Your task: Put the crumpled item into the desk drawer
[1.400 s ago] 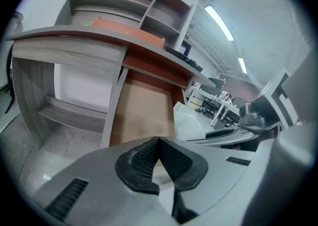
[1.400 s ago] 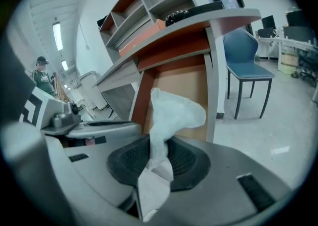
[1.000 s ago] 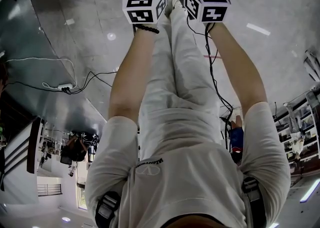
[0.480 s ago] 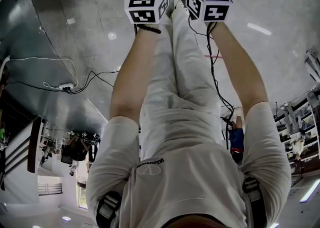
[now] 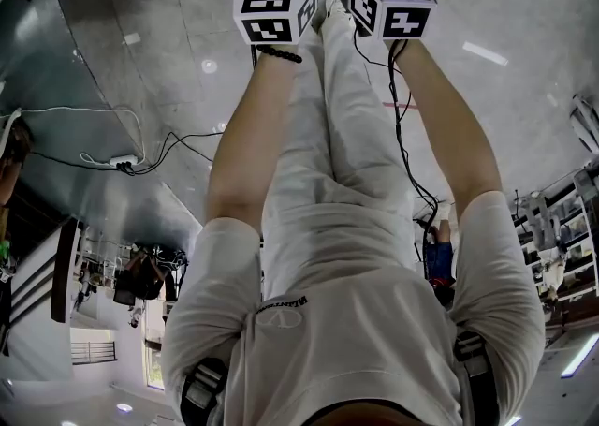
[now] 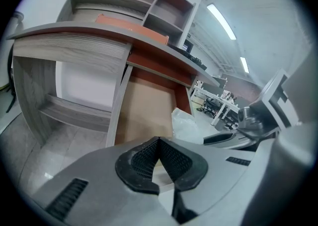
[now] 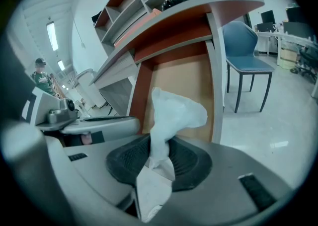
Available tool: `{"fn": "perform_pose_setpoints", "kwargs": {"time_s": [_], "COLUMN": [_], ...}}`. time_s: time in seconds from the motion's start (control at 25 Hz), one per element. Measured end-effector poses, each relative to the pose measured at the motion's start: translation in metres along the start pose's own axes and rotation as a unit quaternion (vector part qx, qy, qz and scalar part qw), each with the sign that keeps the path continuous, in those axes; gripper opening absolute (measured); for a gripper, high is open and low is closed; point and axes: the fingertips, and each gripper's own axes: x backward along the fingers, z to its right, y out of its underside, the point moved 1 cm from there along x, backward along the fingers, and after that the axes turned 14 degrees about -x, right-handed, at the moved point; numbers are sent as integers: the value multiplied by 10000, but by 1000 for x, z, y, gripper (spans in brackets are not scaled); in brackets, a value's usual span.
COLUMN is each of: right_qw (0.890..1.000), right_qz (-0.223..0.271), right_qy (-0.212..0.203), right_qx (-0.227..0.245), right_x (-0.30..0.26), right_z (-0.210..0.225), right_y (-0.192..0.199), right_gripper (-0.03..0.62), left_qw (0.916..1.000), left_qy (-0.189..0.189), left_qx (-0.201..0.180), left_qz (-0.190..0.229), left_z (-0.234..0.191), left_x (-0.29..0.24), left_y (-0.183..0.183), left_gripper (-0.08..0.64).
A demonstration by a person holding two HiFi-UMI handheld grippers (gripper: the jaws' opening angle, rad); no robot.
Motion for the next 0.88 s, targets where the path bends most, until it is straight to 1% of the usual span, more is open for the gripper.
{"fn": "perform_pose_setpoints", "kwargs": {"time_s": [0.48,0.52,0.72,0.88], "right_qw": [10000,10000,10000,10000], "right_qz": [-36,-42,-41,-21], "right_qy": [-1,-1,-29,-35], "right_qx": [-47,-33,21,-34], "right_x": [-3,-2,-1,-1], "right_z": [-1,0,-2,-3], "right_y": [12,12,12,11], "right_gripper": [114,145,147,147], "left_qw": [10000,10000,10000,10000], "left_qy": [8,12,19,18], "left_qx": [37,38,50,68], "left_qz": [-11,-10,2,6], "left_z": [-1,0,2,2], "left_x": [2,1,1,3], "left_y": [9,9,8,8], "left_gripper": [2,2,2,2]}}
